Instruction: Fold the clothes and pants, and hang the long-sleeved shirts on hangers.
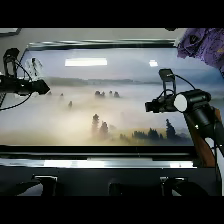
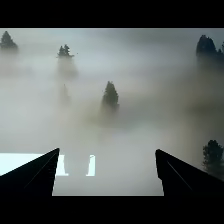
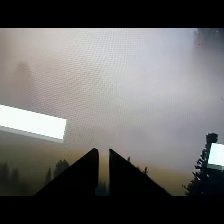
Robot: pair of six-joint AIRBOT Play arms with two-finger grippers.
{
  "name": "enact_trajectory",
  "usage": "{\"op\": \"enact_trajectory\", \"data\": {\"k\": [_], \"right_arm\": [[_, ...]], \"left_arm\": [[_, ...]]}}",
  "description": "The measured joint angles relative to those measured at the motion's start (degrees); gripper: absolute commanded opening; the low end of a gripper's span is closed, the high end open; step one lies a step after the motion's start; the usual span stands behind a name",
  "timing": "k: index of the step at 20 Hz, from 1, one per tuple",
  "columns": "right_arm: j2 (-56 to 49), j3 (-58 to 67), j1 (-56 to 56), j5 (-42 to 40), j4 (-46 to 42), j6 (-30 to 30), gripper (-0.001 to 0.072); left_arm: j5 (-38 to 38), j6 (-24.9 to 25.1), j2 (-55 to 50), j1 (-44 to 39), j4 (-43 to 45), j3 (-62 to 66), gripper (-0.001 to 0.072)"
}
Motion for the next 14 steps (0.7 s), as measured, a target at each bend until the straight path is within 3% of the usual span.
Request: {"op": "enact_trajectory", "data": {"k": [6, 14], "right_arm": [[0.0, 0.0, 0.0, 0.02, -0.02, 0.0, 0.0112], [0.0, 0.0, 0.0, 0.0, -0.15, 0.0, 0.0112]], "left_arm": [[8.0, -11.98, -13.84, 6.78, 12.37, 7.04, 0.072], [8.81, -16.22, -41.68, 16.37, 14.27, 32.2, 0.072]]}}
